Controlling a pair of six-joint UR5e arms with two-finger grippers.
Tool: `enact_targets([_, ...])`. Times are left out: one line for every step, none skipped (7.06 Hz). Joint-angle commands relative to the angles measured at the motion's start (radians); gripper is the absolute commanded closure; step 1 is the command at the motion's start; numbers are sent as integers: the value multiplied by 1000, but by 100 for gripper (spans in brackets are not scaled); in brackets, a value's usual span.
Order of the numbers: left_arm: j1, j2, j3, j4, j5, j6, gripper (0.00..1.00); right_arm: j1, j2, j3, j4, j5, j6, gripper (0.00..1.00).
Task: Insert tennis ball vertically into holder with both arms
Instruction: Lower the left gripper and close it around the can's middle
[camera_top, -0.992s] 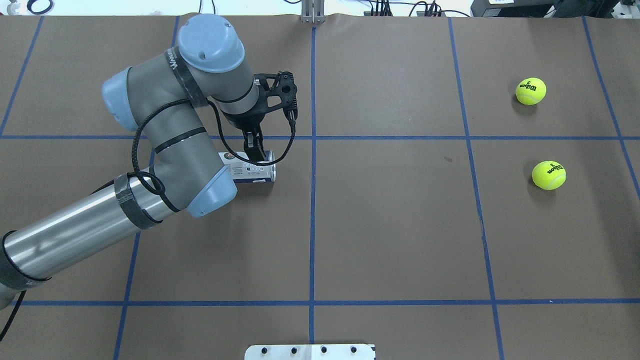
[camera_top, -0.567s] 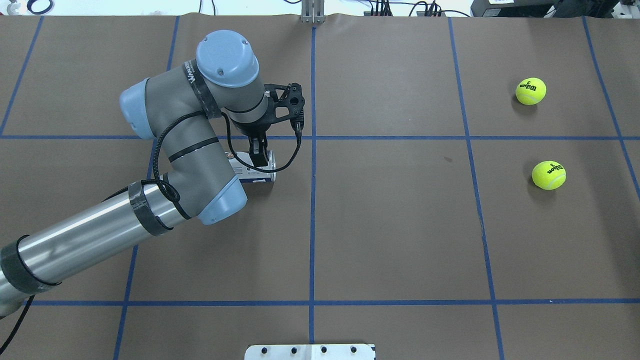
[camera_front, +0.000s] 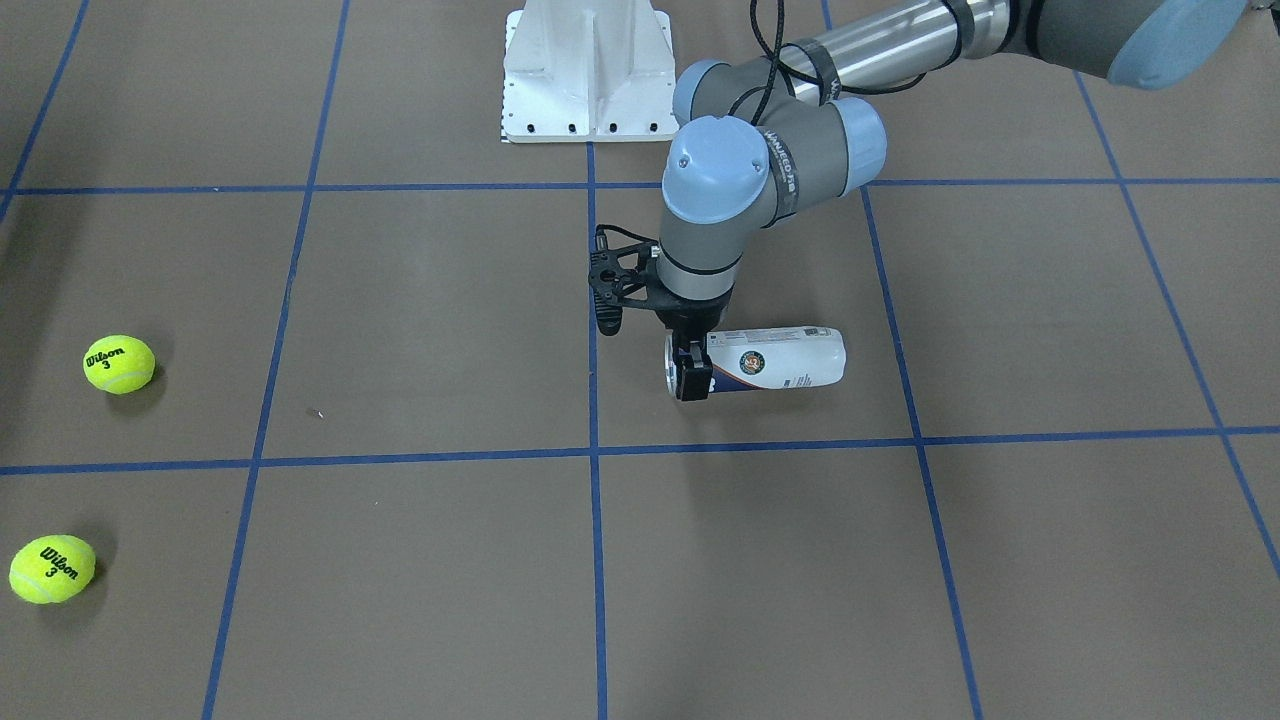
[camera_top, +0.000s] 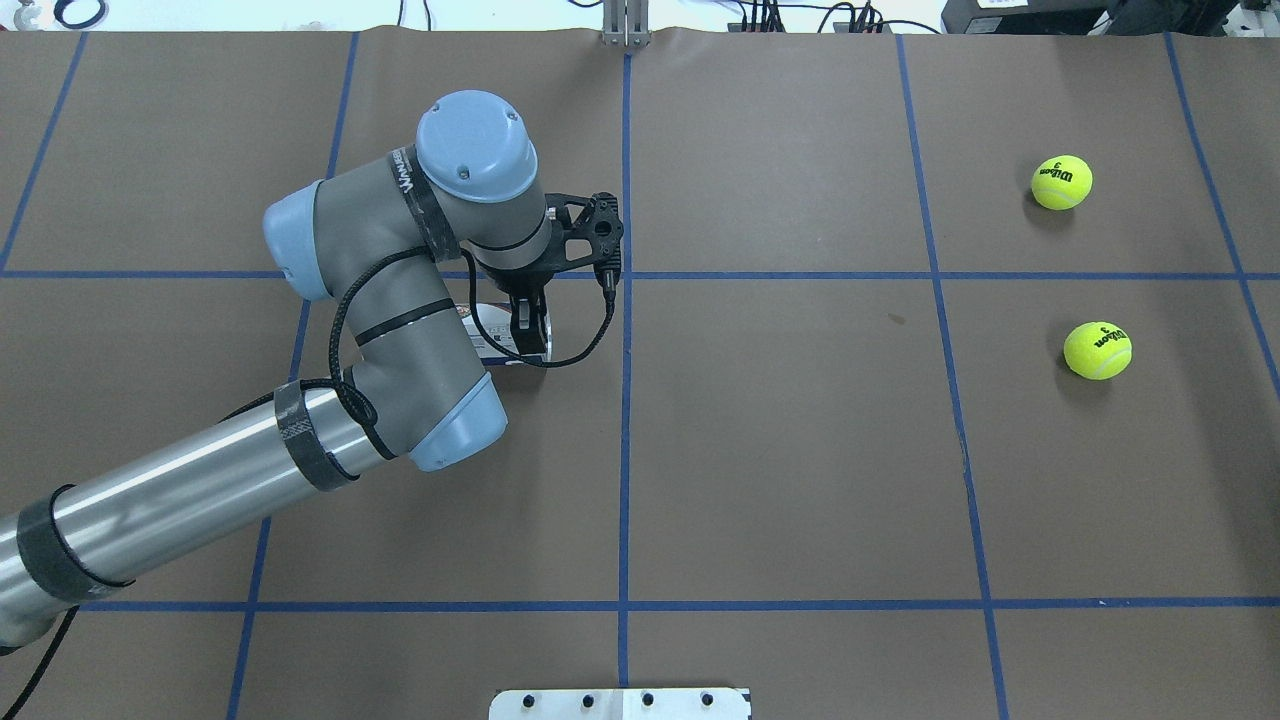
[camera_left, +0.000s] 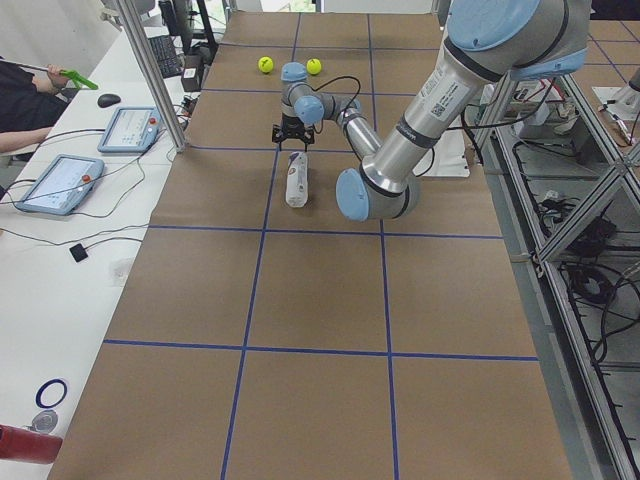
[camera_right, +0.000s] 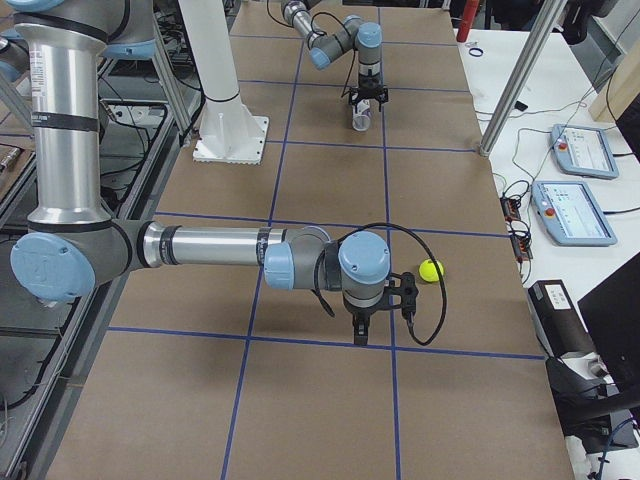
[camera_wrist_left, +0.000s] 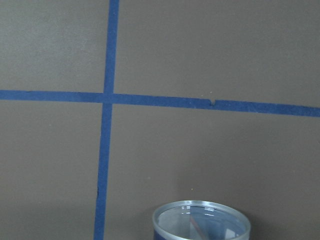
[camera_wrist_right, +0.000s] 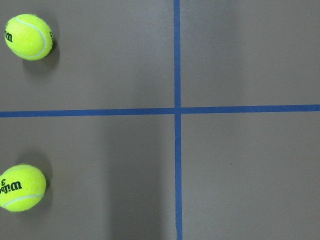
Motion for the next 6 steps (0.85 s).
enact_targets([14, 0, 10, -3, 4, -2, 0, 0, 0, 0, 1, 0, -1, 1])
enact_targets([15, 1, 18, -4, 4, -2, 0, 0, 0, -2, 1, 0, -1, 1])
enact_targets([17, 0, 28, -4, 4, 0, 0, 0, 0, -2, 1, 0, -1, 1])
enact_targets([17, 0, 34, -4, 4, 1, 0, 0, 0, -2, 1, 0, -1, 1])
enact_targets([21, 0, 38, -6, 4, 0, 1, 0, 0, 0, 1, 0, -1, 1])
enact_targets([24, -3, 47, -6, 4, 0, 0, 0, 0, 0, 1, 1, -1, 1])
